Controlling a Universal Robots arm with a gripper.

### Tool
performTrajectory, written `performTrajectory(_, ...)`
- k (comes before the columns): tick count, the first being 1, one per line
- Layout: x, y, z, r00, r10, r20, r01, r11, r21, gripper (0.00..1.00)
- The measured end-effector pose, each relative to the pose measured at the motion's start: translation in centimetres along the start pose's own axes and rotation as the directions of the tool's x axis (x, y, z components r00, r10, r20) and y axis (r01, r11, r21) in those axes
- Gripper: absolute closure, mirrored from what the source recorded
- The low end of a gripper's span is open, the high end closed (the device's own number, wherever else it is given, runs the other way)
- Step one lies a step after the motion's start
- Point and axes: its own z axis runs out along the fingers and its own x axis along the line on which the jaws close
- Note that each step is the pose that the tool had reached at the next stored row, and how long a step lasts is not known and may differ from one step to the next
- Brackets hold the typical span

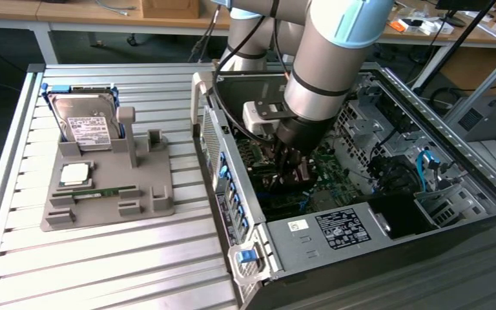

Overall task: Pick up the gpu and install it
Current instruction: 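Insert the gpu into the slot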

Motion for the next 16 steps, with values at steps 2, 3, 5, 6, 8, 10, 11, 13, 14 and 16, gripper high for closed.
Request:
performTrajectory(2, 0.0, 0.0, 0.12, 1.0, 0.0, 0.0003, 0.0, 1.0, 0.0001, 0.73)
performTrajectory(3, 0.01, 0.0, 0.18, 1.0, 0.0, 0.0002, 0.0, 1.0, 0.0001, 0.73)
performTrajectory(5, 0.01, 0.01, 0.32, 1.0, 0.0, -0.0001, 0.0, 1.0, -0.0001, 0.73)
performTrajectory(6, 0.01, 0.01, 0.38, 1.0, 0.0, -0.0003, 0.0, 1.0, -0.0002, 0.73)
performTrajectory(8, 0.01, 0.01, 0.44, 1.0, 0.0, -0.0004, 0.0, 1.0, -0.0002, 0.73)
performTrajectory(10, 0.01, 0.01, 0.47, 1.0, 0.0, 0.0001, 0.0, 1.0, 0.0, 0.73)
performTrajectory(11, 0.01, 0.01, 0.47, 1.0, 0.0, 0.0001, 0.0, 1.0, 0.0, 0.73)
performTrajectory(13, 0.0, 0.01, 0.45, 1.0, 0.0, 0.0004, 0.0, 1.0, 0.0001, 0.73)
performTrajectory(14, 0.0, 0.01, 0.44, 1.0, 0.0, 0.0006, 0.0, 1.0, 0.0003, 0.73)
performTrajectory(16, 0.0, 0.0, 0.35, 1.0, 0.0, 0.0004, 0.0, 1.0, 0.0002, 0.73)
